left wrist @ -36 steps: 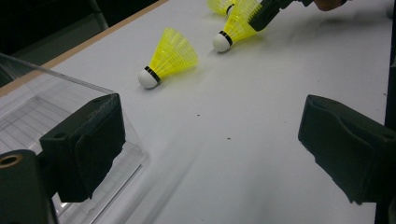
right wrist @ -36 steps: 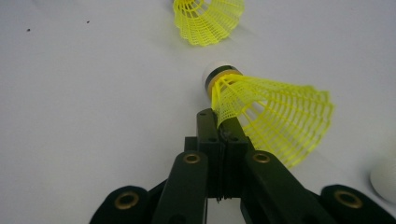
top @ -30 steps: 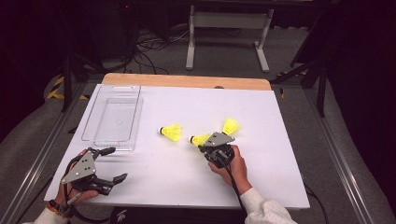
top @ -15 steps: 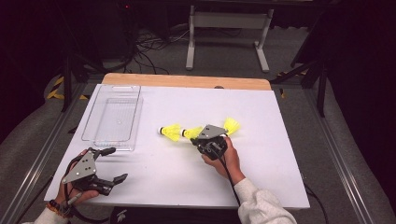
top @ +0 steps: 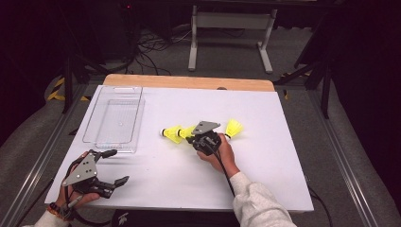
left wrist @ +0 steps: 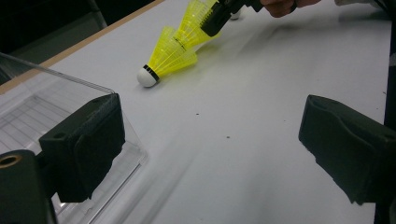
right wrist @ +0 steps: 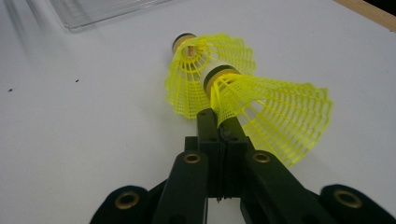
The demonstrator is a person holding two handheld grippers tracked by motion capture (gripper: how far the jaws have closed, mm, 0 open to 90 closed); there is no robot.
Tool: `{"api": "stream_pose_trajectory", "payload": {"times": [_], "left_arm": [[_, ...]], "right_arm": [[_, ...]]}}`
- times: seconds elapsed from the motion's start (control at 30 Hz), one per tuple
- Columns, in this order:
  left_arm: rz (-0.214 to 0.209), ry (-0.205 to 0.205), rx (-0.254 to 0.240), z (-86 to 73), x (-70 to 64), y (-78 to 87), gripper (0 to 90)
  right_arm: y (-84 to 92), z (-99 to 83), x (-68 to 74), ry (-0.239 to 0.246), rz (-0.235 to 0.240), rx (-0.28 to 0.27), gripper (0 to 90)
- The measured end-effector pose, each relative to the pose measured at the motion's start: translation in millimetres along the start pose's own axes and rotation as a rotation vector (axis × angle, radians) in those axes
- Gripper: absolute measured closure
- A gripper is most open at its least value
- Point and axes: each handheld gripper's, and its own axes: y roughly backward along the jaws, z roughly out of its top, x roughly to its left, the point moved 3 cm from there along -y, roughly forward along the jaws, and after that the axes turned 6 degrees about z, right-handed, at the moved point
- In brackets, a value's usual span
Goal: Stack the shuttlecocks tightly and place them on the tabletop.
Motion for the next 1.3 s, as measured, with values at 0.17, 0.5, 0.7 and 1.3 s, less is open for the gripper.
{"api": "stream_pose_trajectory", "payload": {"times": [0.17, 0.5, 0.7, 1.3], "left_arm": [[0.000, 0.002, 0.005, -0.7, 0.4, -0.3, 8.0], [-0.009, -0.006, 0.007, -0.9, -0.4, -0.1, 7.9], [-0.011, -0.004, 0.008, -0.9, -0.4, -0.8, 7.9], [-0.006, -0.009, 0.001, -0.1, -2.0, 1.8, 7.8]], "right_arm": [[-10.0, 2.6, 0.6, 0.004, 0.011, 0.006, 89.8], [-15.1, 4.4, 0.2, 0.020, 0.048, -0.015, 89.6], [-20.6, 7.9, 3.4, 0.037, 0.061, -0.013, 88.1], [-13.7, -4.6, 9.4, -0.009, 0.054, 0.006, 57.7]]}}
